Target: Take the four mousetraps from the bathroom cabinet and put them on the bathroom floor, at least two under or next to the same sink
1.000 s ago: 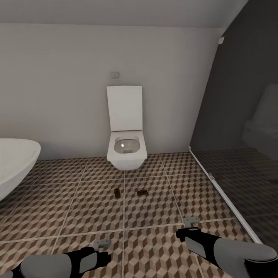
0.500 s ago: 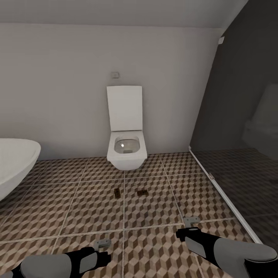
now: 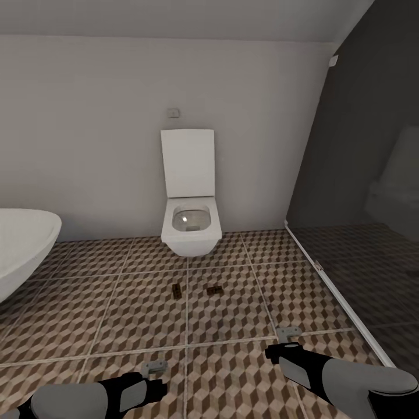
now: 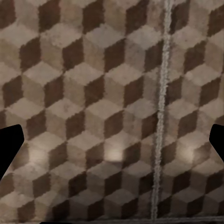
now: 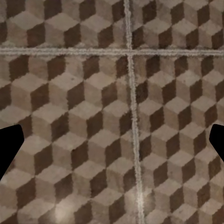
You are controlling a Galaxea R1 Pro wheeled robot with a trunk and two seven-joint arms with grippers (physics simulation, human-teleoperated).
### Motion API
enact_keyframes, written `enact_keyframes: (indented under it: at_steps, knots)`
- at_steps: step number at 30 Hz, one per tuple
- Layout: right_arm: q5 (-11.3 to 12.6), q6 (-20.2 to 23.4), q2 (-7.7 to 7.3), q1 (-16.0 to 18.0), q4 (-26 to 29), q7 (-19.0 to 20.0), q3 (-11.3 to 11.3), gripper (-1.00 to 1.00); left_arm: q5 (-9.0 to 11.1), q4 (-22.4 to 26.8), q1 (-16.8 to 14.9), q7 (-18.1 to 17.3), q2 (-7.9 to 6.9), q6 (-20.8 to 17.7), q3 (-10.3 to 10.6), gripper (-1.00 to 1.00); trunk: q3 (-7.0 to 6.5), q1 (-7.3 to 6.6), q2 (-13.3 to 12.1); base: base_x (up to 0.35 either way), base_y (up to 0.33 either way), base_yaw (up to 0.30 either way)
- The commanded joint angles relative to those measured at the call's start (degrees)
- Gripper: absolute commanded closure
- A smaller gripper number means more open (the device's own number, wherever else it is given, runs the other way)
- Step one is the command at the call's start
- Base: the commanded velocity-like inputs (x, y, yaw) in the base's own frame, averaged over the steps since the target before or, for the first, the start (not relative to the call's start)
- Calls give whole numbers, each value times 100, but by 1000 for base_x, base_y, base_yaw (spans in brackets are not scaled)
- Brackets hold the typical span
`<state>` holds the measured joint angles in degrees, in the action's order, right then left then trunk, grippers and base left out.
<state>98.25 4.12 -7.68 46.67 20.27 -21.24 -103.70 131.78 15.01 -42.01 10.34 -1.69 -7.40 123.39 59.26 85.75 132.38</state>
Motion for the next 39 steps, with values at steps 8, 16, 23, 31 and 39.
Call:
enact_keyframes:
  at_steps: [8,16,23,31,39]
  knots:
    - [1,20,-5,9,23,-38,-27,-100,15,20,-9,29,-4,2,18,-100,5,-1,3,0,0,0]
    - [1,21,-5,9,21,-38,-27,-100,15,20,-9,29,-2,2,18,-100,5,-1,3,0,0,0]
    - [1,19,-5,9,21,-38,-27,-100,15,20,-9,29,-2,2,18,-100,5,-1,3,0,0,0]
    - [1,19,-5,9,21,-38,-27,-100,15,20,-9,29,0,2,18,-100,5,-1,3,0,0,0]
    - [1,19,-5,9,21,-38,-27,-100,15,20,-9,29,-1,2,18,-100,5,-1,3,0,0,0]
